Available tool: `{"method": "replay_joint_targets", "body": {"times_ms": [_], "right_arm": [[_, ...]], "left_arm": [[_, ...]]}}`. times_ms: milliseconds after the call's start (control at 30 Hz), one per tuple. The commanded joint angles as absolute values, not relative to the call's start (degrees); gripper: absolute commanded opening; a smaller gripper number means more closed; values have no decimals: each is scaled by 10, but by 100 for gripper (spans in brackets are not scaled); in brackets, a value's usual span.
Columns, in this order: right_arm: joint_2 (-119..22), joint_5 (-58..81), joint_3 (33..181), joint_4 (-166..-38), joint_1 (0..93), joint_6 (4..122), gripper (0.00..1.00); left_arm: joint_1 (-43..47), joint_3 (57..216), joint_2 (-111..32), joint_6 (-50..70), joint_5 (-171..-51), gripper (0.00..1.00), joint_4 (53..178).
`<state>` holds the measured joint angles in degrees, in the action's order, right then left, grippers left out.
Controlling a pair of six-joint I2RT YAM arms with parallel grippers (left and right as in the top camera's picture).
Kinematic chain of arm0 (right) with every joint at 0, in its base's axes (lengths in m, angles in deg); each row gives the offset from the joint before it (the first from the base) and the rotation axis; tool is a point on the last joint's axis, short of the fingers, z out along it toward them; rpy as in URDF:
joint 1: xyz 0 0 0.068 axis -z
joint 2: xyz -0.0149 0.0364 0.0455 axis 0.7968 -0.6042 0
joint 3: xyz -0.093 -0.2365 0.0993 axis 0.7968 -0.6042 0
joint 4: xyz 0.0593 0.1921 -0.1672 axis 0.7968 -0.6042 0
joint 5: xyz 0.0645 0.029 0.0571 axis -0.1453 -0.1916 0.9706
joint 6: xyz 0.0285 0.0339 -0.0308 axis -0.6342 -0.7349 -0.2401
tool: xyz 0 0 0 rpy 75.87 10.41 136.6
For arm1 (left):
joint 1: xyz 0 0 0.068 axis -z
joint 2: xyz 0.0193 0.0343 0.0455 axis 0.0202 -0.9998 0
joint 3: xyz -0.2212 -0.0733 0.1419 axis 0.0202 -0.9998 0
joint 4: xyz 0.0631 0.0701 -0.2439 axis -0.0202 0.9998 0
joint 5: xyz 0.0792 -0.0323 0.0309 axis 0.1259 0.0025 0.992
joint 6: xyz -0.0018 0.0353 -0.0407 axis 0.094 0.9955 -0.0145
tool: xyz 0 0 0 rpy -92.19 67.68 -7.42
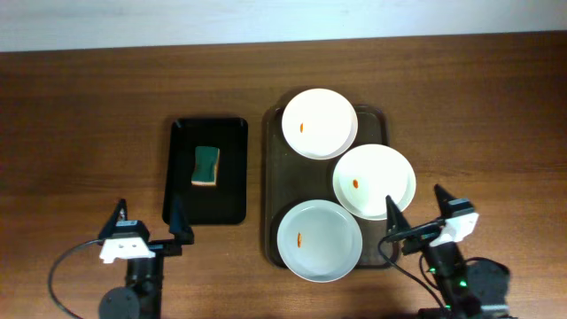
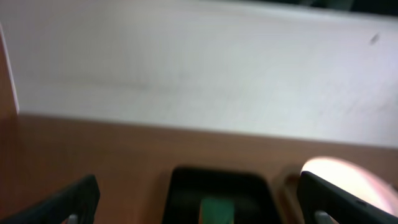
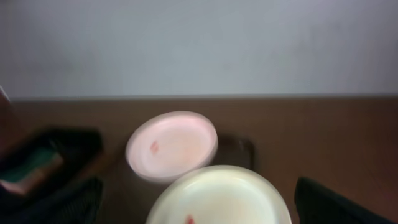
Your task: Clean dirty plates on tray and stack at the side
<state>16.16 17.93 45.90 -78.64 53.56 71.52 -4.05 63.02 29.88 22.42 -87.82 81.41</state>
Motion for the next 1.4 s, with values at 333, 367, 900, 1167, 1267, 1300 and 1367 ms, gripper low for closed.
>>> {"method": "replay_joint_targets", "body": {"times_ms": [333,367,900,1167,1267,1300,1367], "right_arm": [[-529,260,1121,-1244,528,691,98],[-568,255,1121,-1243,515,711,98],[-777,183,1121,-1185,448,734,84],[-777,183,1121,-1210,449,735,89],[-777,183,1121,-1210,449,734,90],[-777,183,1121,-1211,449,735,89],[-777,183,1121,-1215,449,735,90]], "left_arm": [[-32,1320,-413,227,-1045,100,1323],[-31,1320,-444,227,-1040,100,1326],[64,1319,-855,228,-871,0,1216],[63,1408,-744,227,-871,66,1381],[67,1353,-764,227,-871,68,1352],[70,1337,-769,227,-871,67,1340],[83,1273,-779,227,-871,64,1287]]}}
